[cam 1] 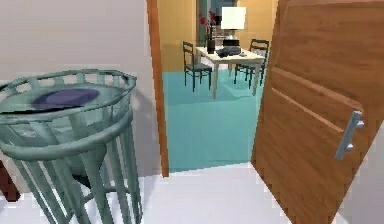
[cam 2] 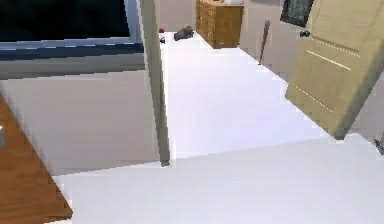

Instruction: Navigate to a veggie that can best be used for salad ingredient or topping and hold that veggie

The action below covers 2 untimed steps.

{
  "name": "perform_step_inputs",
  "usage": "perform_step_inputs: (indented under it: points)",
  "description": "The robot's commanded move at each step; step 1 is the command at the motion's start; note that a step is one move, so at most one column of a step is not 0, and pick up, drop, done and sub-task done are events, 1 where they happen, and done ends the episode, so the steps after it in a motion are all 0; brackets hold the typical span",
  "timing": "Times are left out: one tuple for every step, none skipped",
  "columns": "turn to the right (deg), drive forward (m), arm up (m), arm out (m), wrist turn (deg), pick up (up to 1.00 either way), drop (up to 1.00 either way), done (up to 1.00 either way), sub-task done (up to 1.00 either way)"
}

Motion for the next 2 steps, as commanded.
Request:
perform_step_inputs:
  points:
    - [0.0,1.00,0.00,0.00,0.0,0.00,0.00,0.00,0.00]
    - [3.0,0.00,0.00,0.00,0.0,0.00,0.00,0.00,0.00]
